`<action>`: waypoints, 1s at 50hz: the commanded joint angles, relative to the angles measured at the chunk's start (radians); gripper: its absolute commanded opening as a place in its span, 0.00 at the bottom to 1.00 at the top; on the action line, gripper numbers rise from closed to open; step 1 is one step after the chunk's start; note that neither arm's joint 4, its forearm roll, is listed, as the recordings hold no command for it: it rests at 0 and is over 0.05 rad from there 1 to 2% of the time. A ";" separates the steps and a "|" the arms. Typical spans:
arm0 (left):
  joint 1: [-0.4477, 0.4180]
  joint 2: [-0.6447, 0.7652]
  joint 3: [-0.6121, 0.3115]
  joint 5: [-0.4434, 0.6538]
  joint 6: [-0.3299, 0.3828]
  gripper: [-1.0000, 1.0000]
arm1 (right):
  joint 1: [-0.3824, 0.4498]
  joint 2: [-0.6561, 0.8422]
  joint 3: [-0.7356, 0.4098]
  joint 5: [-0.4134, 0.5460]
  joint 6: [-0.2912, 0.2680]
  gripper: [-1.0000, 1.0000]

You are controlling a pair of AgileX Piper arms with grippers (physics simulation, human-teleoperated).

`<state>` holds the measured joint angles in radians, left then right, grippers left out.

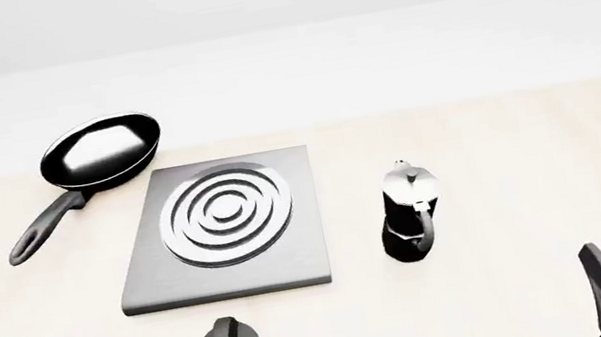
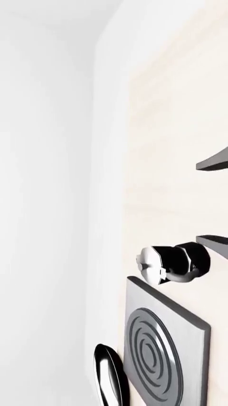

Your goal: Turn on the stove and put the frying pan on it.

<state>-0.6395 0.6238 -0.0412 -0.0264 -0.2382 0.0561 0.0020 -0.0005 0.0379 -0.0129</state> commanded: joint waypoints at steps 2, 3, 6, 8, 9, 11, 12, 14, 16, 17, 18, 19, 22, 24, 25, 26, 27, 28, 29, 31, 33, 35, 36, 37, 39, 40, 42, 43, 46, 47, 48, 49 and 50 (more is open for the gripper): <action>-0.019 0.306 0.038 -0.307 -0.006 1.00 | -0.006 0.002 0.000 -0.001 0.007 1.00; -0.020 0.324 0.039 -0.324 -0.006 1.00 | -0.006 0.002 0.000 -0.001 0.006 1.00; -0.018 0.412 0.038 -0.401 0.002 1.00 | -0.006 0.002 0.000 0.001 0.006 1.00; -0.020 0.438 0.036 -0.425 0.002 1.00 | -0.006 0.002 0.000 0.002 0.005 1.00; -0.020 0.468 0.036 -0.450 0.009 1.00 | -0.006 0.002 0.000 0.001 0.007 1.00; -0.016 0.561 0.040 -0.540 0.015 1.00 | -0.007 0.002 0.000 0.001 0.007 1.00; -0.017 0.593 0.040 -0.572 0.014 1.00 | -0.008 0.002 0.000 0.000 0.007 1.00; -0.016 0.631 0.040 -0.604 0.015 1.00 | -0.009 0.002 0.000 0.001 0.006 1.00; -0.015 0.663 0.040 -0.634 0.014 1.00 | -0.010 0.002 0.000 0.001 0.006 1.00; -0.015 0.685 0.040 -0.655 0.013 1.00 | -0.011 0.002 0.000 0.001 0.008 1.00; -0.014 0.699 0.040 -0.667 0.014 1.00 | -0.012 0.002 0.000 0.001 0.007 1.00; -0.016 0.800 0.040 -0.758 0.018 1.00 | -0.014 0.003 0.000 0.001 0.008 1.00; -0.015 0.830 0.039 -0.788 0.017 1.00 | -0.014 0.003 0.000 0.001 0.008 1.00; -0.019 0.851 0.040 -0.806 0.016 1.00 | -0.015 0.003 0.000 0.001 0.009 1.00; -0.026 0.862 0.039 -0.814 0.010 1.00 | -0.016 0.004 0.000 0.002 0.008 1.00; -0.026 0.863 0.039 -0.815 0.010 1.00 | -0.016 0.004 0.000 0.002 0.008 1.00; -0.028 0.869 0.039 -0.819 0.012 1.00 | -0.016 0.004 0.000 0.002 0.010 1.00; -0.028 0.873 0.038 -0.823 0.008 1.00 | -0.017 0.004 0.000 0.002 0.010 1.00; -0.031 0.892 0.036 -0.840 0.008 1.00 | -0.020 0.003 0.000 0.003 0.010 1.00; -0.035 0.945 0.037 -0.891 0.009 1.00 | -0.022 0.003 0.000 0.003 0.010 1.00; -0.036 0.940 0.037 -0.887 0.010 1.00 | -0.022 0.003 0.000 0.003 0.011 1.00; -0.039 0.938 0.036 -0.885 0.008 1.00 | -0.023 0.003 0.000 0.003 0.011 1.00; -0.040 0.939 0.035 -0.887 0.008 1.00 | -0.024 0.003 0.000 0.003 0.011 1.00; -0.044 0.947 0.035 -0.894 0.008 1.00 | -0.024 0.003 0.000 0.003 0.012 1.00; -0.050 0.940 0.034 -0.887 0.006 1.00 | -0.023 0.002 0.000 0.003 0.012 1.00; -0.052 0.943 0.034 -0.890 0.004 1.00 | -0.023 0.002 0.000 0.002 0.013 1.00; -0.058 0.952 0.033 -0.899 0.005 1.00 | -0.026 0.002 0.000 0.003 0.012 1.00; -0.062 0.957 0.033 -0.905 0.004 1.00 | -0.028 0.002 0.000 0.003 0.012 1.00; -0.067 0.952 0.033 -0.901 0.003 1.00 | -0.029 0.001 0.000 0.004 0.011 1.00; -0.071 0.944 0.032 -0.894 0.002 1.00 | -0.030 0.001 0.000 0.005 0.012 1.00; -0.081 0.931 0.032 -0.885 0.000 1.00 | -0.032 0.001 0.000 0.006 0.013 1.00; -0.089 0.924 0.032 -0.881 -0.006 1.00 | -0.033 0.001 0.000 0.006 0.013 1.00; -0.098 0.916 0.032 -0.874 -0.009 1.00 | -0.033 0.001 0.000 0.006 0.013 1.00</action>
<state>-0.6964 1.5387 -0.0067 -0.8921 -0.2344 0.0300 0.0038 -0.0008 0.0417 -0.0013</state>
